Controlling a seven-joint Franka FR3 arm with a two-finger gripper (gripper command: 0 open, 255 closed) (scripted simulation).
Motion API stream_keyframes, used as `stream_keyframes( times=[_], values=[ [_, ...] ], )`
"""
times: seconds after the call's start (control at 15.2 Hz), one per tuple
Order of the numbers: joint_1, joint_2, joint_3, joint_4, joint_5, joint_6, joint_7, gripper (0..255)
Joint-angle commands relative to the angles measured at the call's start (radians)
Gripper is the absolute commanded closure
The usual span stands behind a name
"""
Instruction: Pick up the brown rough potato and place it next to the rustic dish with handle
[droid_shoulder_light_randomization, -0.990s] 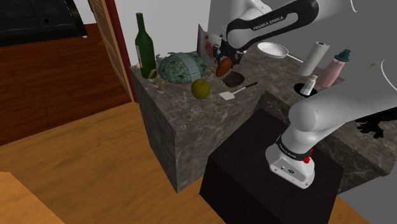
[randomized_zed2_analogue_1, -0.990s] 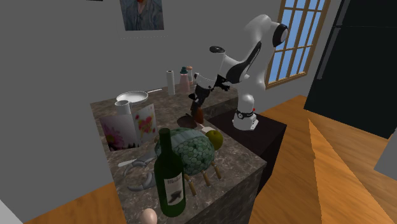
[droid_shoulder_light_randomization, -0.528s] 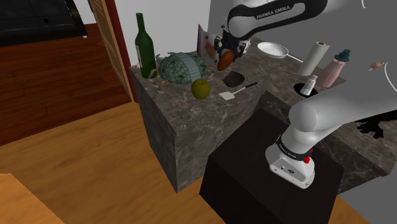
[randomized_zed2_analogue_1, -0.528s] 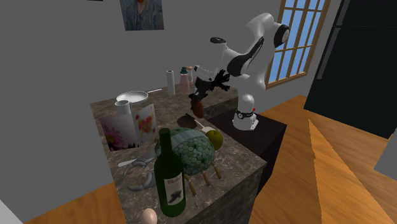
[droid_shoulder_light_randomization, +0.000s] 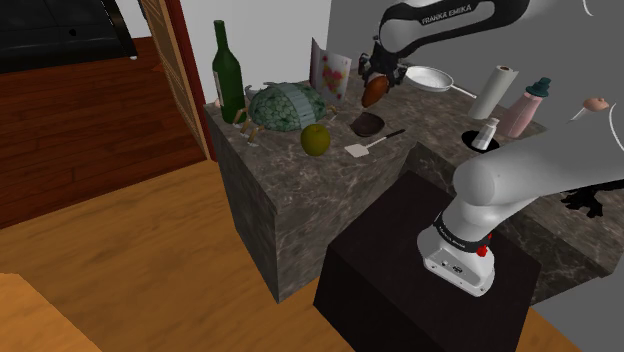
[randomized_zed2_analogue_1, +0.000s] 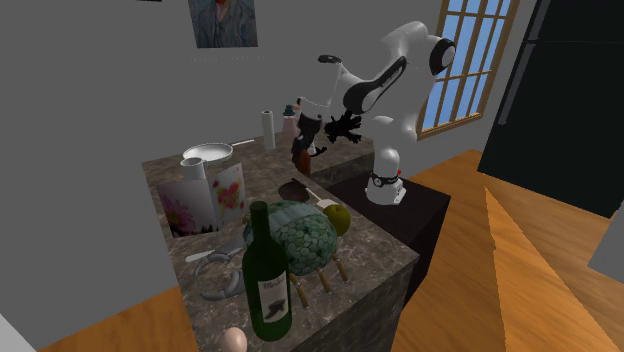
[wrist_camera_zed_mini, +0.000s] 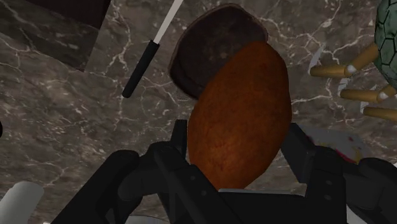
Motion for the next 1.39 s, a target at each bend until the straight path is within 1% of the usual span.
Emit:
stream_keyframes(
  times=[0.0,0.33,0.59,0.99,1.25,1.32],
  values=[
    [-0.019,-0.018,-0.052,-0.016,-0.008,0.008,-0.065,255],
    [-0.067,-0.025,-0.160,-0.034,-0.035,0.041,-0.196,255],
    [-0.106,-0.008,-0.245,-0.026,-0.054,0.066,-0.301,255],
    [-0.155,0.053,-0.372,0.022,-0.070,0.103,-0.460,255],
    [-0.179,0.115,-0.457,0.079,-0.062,0.123,-0.572,255],
    [-0.180,0.120,-0.458,0.069,-0.063,0.137,-0.571,255]
  ],
)
